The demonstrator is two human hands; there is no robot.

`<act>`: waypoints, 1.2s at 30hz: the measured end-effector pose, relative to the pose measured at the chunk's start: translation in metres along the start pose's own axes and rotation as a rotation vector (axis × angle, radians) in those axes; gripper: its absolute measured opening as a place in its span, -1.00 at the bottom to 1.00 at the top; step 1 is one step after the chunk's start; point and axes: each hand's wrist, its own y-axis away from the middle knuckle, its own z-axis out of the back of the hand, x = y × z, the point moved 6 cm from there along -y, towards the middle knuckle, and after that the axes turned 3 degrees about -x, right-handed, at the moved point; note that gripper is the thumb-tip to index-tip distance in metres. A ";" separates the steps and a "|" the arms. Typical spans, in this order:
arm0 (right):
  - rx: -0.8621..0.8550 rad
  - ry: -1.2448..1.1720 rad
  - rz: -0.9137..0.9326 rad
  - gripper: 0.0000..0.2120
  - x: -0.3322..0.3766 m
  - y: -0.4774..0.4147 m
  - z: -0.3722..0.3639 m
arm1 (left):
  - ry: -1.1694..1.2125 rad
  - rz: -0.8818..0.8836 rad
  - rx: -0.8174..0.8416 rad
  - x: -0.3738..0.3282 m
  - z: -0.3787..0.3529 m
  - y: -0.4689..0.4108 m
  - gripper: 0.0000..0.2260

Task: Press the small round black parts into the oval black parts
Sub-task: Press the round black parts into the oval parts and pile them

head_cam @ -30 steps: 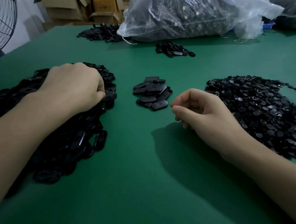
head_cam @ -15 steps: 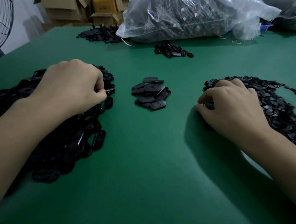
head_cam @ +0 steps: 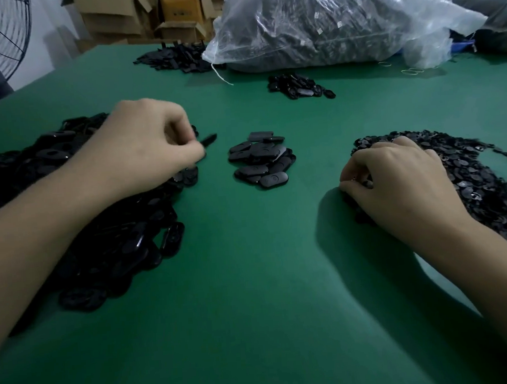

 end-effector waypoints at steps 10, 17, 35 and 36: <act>0.010 -0.022 0.045 -0.86 0.001 -0.002 -0.001 | 1.017 0.328 0.347 -0.040 -0.075 0.067 -0.95; 0.064 0.017 0.008 -0.91 -0.003 -0.002 0.002 | 0.976 0.231 0.263 -0.036 -0.082 0.071 -0.87; 0.086 -0.136 0.056 -0.94 0.006 0.000 0.000 | 0.918 0.082 0.069 -0.035 -0.078 0.067 -0.85; 0.087 -0.142 0.063 -0.94 0.006 -0.001 -0.002 | 0.940 0.091 0.066 -0.034 -0.078 0.067 -0.84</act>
